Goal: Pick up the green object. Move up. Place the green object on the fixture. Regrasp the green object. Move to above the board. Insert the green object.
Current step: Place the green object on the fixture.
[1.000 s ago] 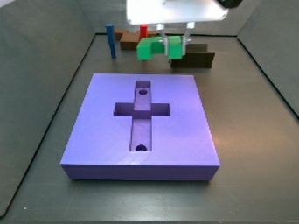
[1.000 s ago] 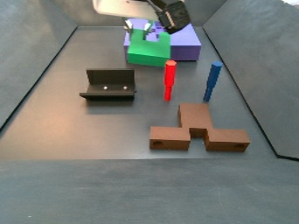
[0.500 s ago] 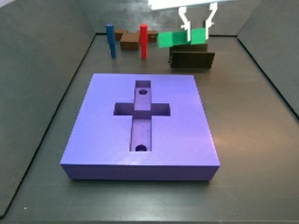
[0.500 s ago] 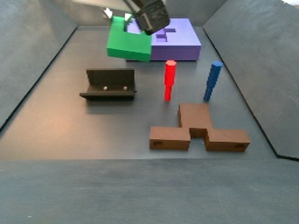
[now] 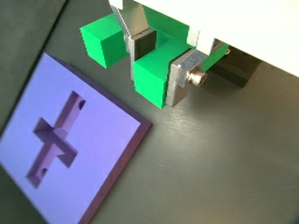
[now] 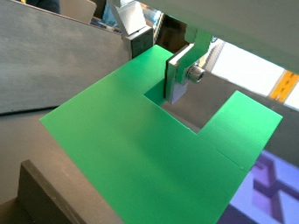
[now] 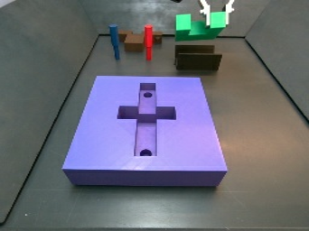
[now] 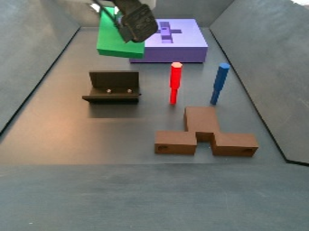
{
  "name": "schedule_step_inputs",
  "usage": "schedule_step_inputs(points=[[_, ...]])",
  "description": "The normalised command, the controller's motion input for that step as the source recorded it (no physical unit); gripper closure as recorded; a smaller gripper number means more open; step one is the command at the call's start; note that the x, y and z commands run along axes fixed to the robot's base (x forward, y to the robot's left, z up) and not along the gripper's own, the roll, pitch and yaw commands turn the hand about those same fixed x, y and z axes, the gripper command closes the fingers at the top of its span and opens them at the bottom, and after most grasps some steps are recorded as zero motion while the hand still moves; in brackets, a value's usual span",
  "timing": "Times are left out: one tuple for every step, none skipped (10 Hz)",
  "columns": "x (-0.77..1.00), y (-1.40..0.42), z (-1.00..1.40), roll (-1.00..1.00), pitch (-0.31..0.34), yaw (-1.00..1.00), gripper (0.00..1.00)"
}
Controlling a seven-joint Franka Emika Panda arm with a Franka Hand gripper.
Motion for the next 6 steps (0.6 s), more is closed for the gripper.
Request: schedule_step_inputs(points=[[0.59,0.39,0.00,-0.49,0.289,-0.13,1.00],[0.54,0.42,-0.02,-0.46,0.226,-0.10,1.00],[0.55,0.45,-0.08,-0.49,0.163,-0.11,1.00],[0.59,0.39,-0.19,-0.44,0.143,-0.06,1.00],[0.53,0.31,-0.44,-0.41,0.077,-0.02,1.00],[0.29,0.13,-0.36,-0.06,0.011,0.00,1.00]])
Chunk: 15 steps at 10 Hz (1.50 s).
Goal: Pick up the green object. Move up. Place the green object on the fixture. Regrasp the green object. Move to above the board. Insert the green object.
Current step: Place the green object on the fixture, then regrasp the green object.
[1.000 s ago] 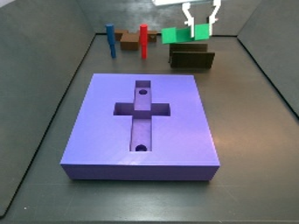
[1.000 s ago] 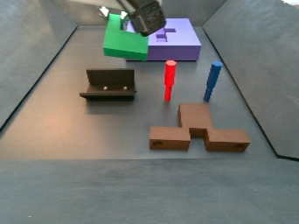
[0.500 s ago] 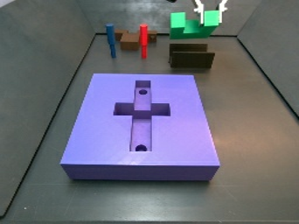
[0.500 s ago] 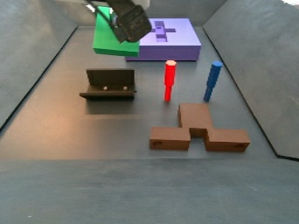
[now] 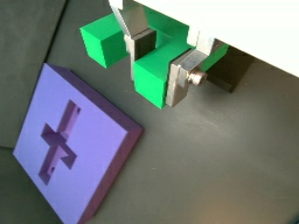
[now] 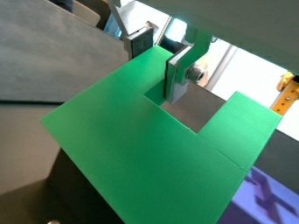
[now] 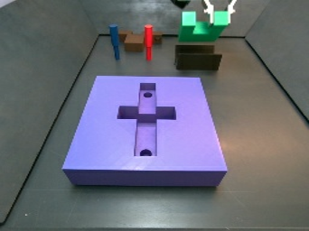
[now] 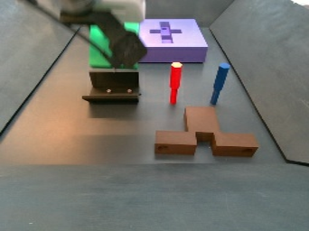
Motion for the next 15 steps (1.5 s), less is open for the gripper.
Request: schedule_step_inputs(points=[[0.11,0.03,-0.29,0.00,0.000,0.00,1.00],[0.08,0.11,-0.25,0.07,0.000,0.00,1.00],[0.07,0.10,-0.24,0.34,0.046,0.00,1.00],[0.02,0.14,-0.34,0.30,0.000,0.00,1.00],[0.00,0.11,-0.37,0.25,0.000,0.00,1.00],[0.00,0.09,-0.13,0.03,0.000,0.00,1.00],[0.00,0.06,-0.20,0.05,0.000,0.00,1.00],[0.00,0.08,-0.19,0.00,0.000,0.00,1.00],[0.13,0.07,-0.23,-0.02,-0.037,0.00,1.00],[0.10,0.05,-0.29,0.00,0.000,-0.05,1.00],[0.00,0.01,-0.18,0.00,0.000,0.00,1.00],[0.00,0.00,0.00,0.01,0.000,0.00,1.00],[0.00,0.00,0.00,0.00,0.000,0.00,1.00],[0.00,0.00,0.00,0.00,0.000,0.00,0.00],[0.00,0.00,0.27,0.67,0.000,0.09,0.00]])
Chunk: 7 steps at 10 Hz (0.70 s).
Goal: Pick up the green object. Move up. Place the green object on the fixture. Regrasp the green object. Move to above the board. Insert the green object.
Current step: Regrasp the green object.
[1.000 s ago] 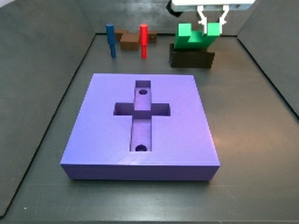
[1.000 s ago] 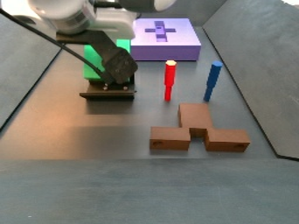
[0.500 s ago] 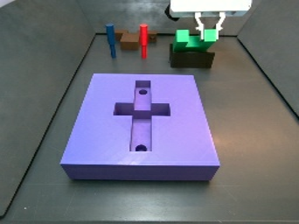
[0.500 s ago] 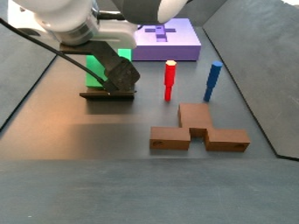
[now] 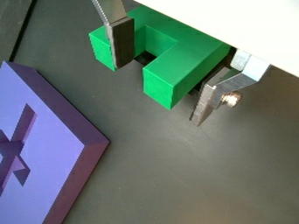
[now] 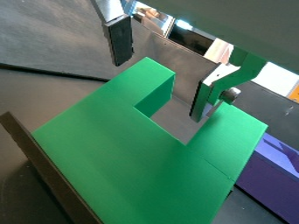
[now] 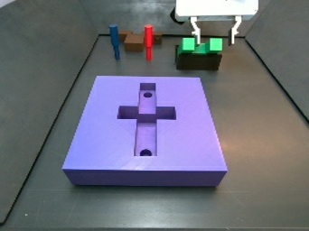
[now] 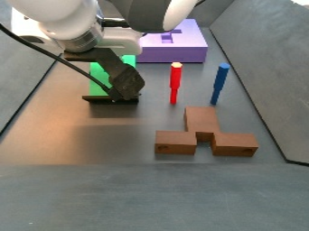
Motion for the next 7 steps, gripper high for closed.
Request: schedule_step_inputs(points=[[0.00,0.00,0.32,0.91,0.000,0.06,0.00],[0.00,0.00,0.32,1.00,-0.003,0.00,0.00],[0.00,0.00,0.27,1.00,-0.089,0.00,0.00],[-0.01,0.00,0.17,1.00,-0.097,0.00,0.00],[-0.06,0.00,0.06,1.00,-0.009,0.03,0.00],[-0.09,0.00,0.01,1.00,0.000,0.06,0.00],[0.00,0.00,0.00,1.00,0.000,0.13,0.00]])
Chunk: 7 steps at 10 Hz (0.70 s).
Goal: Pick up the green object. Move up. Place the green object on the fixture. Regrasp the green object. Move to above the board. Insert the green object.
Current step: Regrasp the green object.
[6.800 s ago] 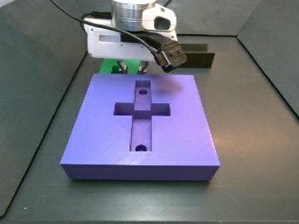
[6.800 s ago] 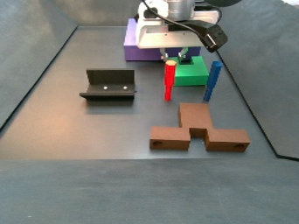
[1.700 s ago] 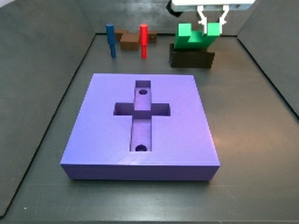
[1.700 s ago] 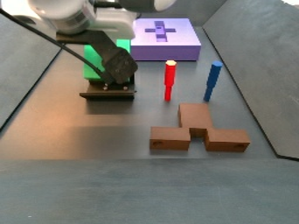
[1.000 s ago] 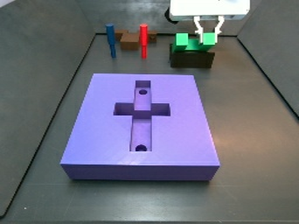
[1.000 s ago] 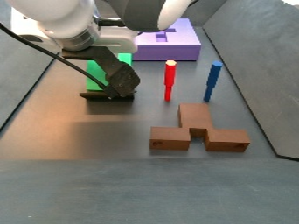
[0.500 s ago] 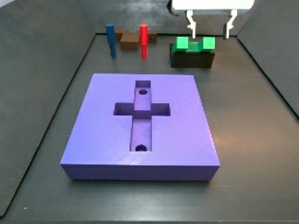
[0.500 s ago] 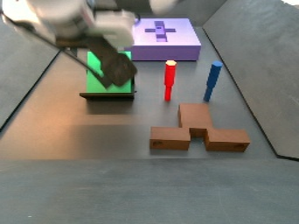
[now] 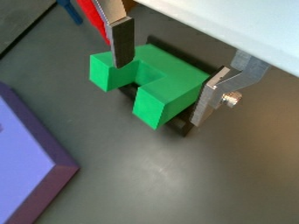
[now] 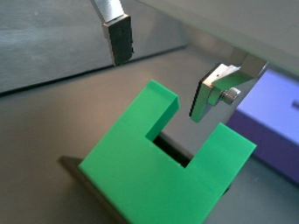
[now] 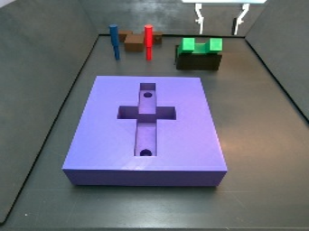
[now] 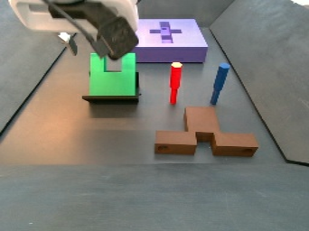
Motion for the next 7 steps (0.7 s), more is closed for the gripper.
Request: schedule_step_inputs(points=[[0.00,-0.03,0.03,1.00,0.000,0.16,0.00],[0.00,-0.04,0.01,1.00,0.000,0.17,0.00],[0.02,-0.05,0.00,1.00,0.000,0.14,0.00],[0.02,-0.06,0.00,1.00,0.000,0.10,0.00],[0.01,-0.08,0.00,1.00,0.000,0.09,0.00],[0.00,-0.10,0.00,1.00,0.000,0.07,0.00],[0.01,-0.13,0.00,1.00,0.000,0.06,0.00]])
